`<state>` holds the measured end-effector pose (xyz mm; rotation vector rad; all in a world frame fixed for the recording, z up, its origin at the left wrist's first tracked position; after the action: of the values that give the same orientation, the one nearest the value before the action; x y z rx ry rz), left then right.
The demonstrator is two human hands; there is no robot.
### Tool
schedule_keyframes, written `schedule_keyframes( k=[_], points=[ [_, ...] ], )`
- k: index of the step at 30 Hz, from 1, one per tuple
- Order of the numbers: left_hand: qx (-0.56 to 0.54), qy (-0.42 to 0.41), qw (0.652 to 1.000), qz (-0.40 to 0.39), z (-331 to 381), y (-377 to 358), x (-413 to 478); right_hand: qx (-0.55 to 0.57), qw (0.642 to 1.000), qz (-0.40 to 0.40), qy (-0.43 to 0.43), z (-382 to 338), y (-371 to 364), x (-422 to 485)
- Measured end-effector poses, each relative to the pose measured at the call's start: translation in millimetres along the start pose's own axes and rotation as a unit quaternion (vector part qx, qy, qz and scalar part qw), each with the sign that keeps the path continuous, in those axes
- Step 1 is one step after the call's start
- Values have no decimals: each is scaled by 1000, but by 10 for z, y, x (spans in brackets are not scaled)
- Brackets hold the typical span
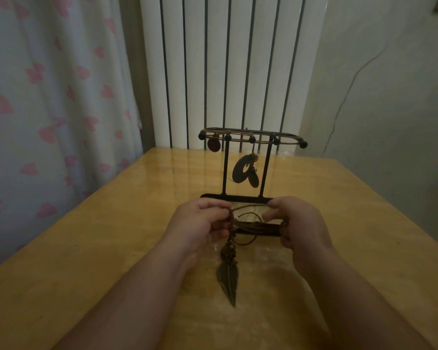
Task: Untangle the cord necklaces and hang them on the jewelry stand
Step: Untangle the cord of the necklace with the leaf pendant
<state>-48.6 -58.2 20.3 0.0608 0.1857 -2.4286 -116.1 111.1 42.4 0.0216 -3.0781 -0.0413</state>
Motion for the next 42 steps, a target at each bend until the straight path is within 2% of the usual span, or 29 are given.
schedule_keyframes(
  k=[7, 11, 14, 17, 22, 28, 33, 38, 42],
  points=[
    [52, -14, 998, 18, -16, 17, 6, -99, 981, -22, 167, -99, -70, -56],
    [60, -23, 998, 23, -22, 22, 4, -191, 944, -69, 259, -122, -209, -150],
    [57, -22, 998, 21, -32, 25, 3, -273, 920, -127, 250, -26, -329, -189],
    [47, -17, 998, 26, -32, 32, 18, -345, 891, -129, 266, -25, -367, -199],
    [27, 0, 999, 21, -51, 20, 29, -368, 873, -129, 294, -31, -380, -199],
    [2, 11, 1000, 25, -70, 19, 60, -323, 897, -145, 265, -55, -353, -213],
    [-39, 23, 999, 16, -67, 7, 53, -391, 871, -149, 259, -11, -420, -248],
    [-65, 30, 997, 18, -52, -1, 44, -394, 871, -140, 257, -6, -428, -228],
    [-35, 20, 999, 27, -36, 19, 44, -339, 906, -130, 218, 5, -375, -188]
  ],
)
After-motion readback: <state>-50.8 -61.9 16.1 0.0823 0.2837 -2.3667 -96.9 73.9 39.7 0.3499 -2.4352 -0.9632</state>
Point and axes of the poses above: each hand's wrist, its own x-axis towards the middle knuckle, its own y-axis out of the back of the hand, z = x × y, the point moved 7 cm from there along x, towards the middle knuckle, and after that the axes turned 13 degrees about z, right-handed, at the moved point
